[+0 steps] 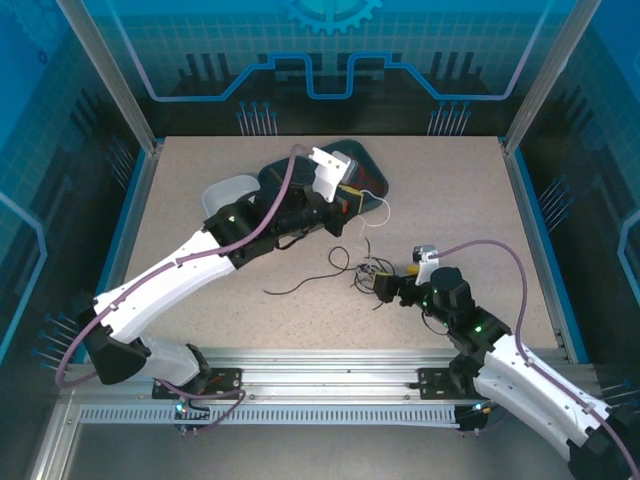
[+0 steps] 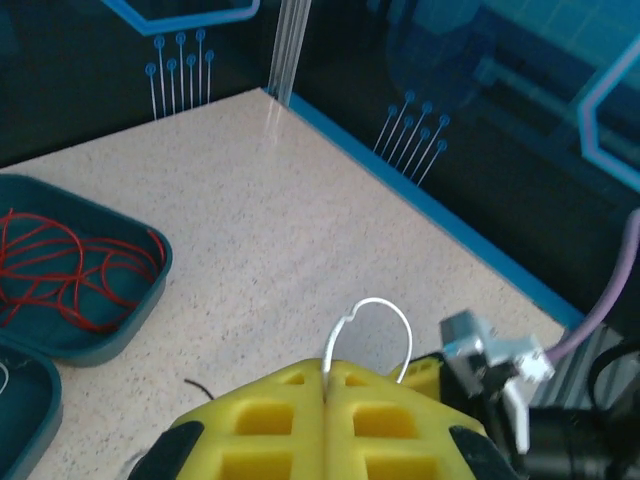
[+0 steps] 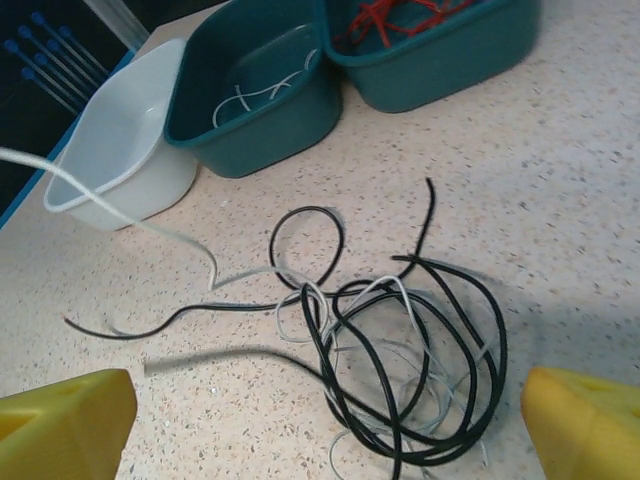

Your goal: Untangle the cables

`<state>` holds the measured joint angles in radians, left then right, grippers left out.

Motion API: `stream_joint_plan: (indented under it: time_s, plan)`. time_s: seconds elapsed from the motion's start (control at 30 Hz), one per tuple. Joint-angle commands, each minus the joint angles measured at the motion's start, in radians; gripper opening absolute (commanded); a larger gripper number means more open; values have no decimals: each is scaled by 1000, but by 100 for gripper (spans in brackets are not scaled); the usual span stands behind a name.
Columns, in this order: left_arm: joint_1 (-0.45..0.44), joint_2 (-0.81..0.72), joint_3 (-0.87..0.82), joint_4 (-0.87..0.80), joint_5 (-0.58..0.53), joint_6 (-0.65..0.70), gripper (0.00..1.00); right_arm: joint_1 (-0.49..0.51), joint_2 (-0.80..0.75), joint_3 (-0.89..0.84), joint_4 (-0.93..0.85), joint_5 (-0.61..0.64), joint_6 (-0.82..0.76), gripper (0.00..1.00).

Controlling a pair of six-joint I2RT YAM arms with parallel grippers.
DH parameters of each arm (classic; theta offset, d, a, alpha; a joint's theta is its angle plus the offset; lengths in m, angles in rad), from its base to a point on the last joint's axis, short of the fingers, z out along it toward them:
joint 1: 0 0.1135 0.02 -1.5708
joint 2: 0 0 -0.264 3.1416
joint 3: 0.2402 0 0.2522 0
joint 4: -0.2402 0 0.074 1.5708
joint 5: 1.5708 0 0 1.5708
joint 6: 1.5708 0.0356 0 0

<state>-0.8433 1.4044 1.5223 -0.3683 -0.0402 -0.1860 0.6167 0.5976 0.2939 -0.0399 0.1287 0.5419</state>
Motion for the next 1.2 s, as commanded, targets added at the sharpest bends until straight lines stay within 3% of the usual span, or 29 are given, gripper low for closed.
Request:
stream_joint_plan:
  time_s: [0.0, 0.33, 0.77, 1.17]
  plan:
    - [2, -25, 65, 5, 37, -13, 0, 40, 29, -1, 124, 94, -55, 99]
    - [7, -35, 173, 13, 97, 9, 0, 44, 240, 23, 199, 156, -15, 99]
    - [22, -33, 248, 25, 165, 16, 0, 44, 470, 45, 289, 179, 51, 73]
    - [44, -108, 267, 111, 133, 66, 0, 44, 574, 50, 294, 186, 78, 69]
